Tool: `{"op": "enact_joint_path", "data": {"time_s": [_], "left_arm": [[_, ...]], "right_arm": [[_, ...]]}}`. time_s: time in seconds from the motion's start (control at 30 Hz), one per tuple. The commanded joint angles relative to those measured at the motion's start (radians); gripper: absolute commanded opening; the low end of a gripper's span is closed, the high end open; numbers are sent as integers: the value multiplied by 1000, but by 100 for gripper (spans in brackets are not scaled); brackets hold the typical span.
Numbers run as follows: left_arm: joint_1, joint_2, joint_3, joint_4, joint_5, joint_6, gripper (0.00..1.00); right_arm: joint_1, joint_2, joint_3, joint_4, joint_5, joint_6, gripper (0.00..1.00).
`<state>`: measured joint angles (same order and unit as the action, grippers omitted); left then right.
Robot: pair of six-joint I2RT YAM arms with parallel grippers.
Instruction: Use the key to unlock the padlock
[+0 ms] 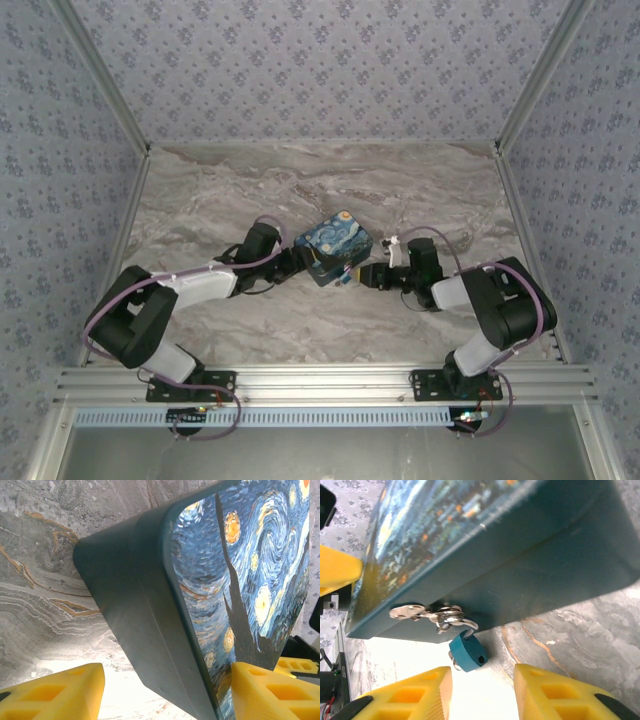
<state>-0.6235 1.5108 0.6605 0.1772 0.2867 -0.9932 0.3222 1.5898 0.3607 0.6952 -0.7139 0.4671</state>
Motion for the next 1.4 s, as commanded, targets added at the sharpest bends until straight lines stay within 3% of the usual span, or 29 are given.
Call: {"op": "enact_joint_path", "data": {"time_s": [0.0,0.37,0.6,1.37], "left_arm": [[6,11,-44,-155,-53,13,66],[6,3,-47,-156,-52,14,66],[6,2,-48,-156,-52,13,66],[5,3,-41,-165,-54,16,66]], "right_arm": [[9,-4,0,97,-45,19,44],[68,86,69,111,-30,27,54],[92,106,84,152,-32,37,55],[96,87,69,99,-59,-10,36]]}}
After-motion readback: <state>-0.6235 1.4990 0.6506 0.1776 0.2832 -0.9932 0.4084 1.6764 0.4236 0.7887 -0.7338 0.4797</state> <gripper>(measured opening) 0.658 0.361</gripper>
